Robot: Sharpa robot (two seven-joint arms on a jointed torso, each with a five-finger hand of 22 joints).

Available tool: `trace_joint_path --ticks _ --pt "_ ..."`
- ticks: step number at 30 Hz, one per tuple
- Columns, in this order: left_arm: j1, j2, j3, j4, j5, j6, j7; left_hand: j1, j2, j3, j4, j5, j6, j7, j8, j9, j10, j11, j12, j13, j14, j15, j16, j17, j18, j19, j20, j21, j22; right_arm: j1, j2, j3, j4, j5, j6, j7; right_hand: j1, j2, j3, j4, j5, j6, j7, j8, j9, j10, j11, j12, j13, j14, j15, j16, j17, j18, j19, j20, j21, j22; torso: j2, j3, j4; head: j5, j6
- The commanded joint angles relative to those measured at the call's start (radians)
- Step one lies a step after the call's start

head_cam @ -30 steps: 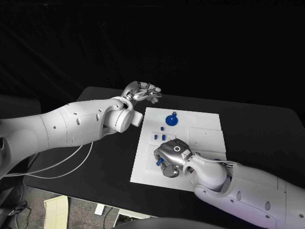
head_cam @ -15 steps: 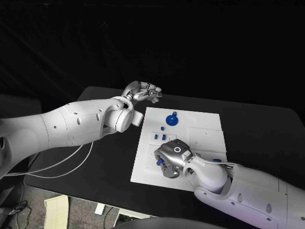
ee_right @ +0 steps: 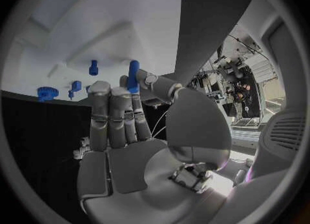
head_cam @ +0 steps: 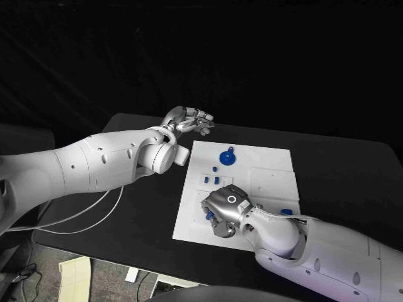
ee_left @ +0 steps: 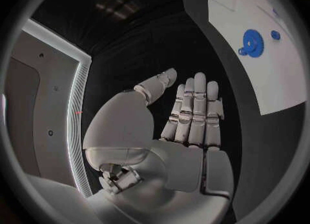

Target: Assemble the parts on the task board

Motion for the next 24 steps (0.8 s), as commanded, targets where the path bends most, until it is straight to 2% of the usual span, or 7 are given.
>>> trace_joint_path --ticks 1,8,16,24 --pt "0.002 0.0 0.001 0.003 -0.004 0.013 0.009 0.003 0.006 -0.007 0.0 -0.004 -0.005 -0.004 0.005 -0.002 0.0 0.001 0.005 -0.001 0.009 0.0 -0.007 0.002 0.011 0.005 0.001 -0.005 0.001 -0.001 0.002 -0.001 -0.002 -0.041 0.046 -0.013 -0.001 -0.011 0.01 0.001 0.002 0.007 0.001 0.004 0.003 0.073 -0.013 0.007 0.004 -0.004 -0.006 0.005 -0.002 0.085 0.001 -0.005 0.005 0.018 0.0 -0.001 0.0007 0.0 -0.001" --pt "0.002 0.0 0.001 0.004 -0.004 0.013 0.009 0.002 0.006 -0.007 0.0 -0.005 -0.006 -0.003 0.005 -0.002 -0.001 0.001 0.005 -0.001 0.009 0.0 -0.008 0.003 0.011 0.005 0.001 -0.006 0.002 0.0 0.01 -0.001 -0.004 -0.077 0.049 -0.06 -0.002 -0.015 0.016 0.006 0.002 0.009 0.001 0.004 0.005 0.077 -0.015 0.011 0.012 -0.004 -0.008 0.006 -0.004 0.085 0.001 -0.005 0.006 0.018 0.0 -0.0016 0.0014 -0.001 -0.003" --pt "0.002 -0.001 0.001 0.003 -0.004 0.013 0.008 0.0 0.006 -0.008 0.002 -0.005 -0.006 -0.003 0.005 -0.003 -0.001 0.002 0.005 -0.002 0.009 0.0 -0.009 0.004 0.011 0.005 0.001 -0.007 0.002 0.0 0.007 -0.001 0.006 -0.073 -0.008 -0.083 -0.004 -0.023 0.028 0.012 0.002 0.013 -0.001 0.005 0.009 0.081 -0.018 0.017 0.026 -0.003 -0.011 0.008 -0.005 0.085 0.003 -0.006 0.007 0.018 0.0 -0.0014 0.0014 0.001 -0.004" --pt "0.002 -0.002 0.001 0.003 -0.004 0.013 0.008 0.0 0.006 -0.008 0.003 -0.005 -0.007 -0.003 0.005 -0.003 -0.001 0.002 0.005 -0.002 0.009 0.0 -0.01 0.005 0.011 0.005 0.001 -0.007 0.003 0.001 0.008 -0.001 0.004 -0.073 0.002 -0.088 -0.004 -0.028 0.036 0.014 0.001 0.016 -0.003 0.007 0.013 0.083 -0.02 0.021 0.036 -0.003 -0.012 0.01 -0.005 0.085 0.004 -0.007 0.009 0.018 0.0 -0.0012 0.0014 0.005 -0.006"
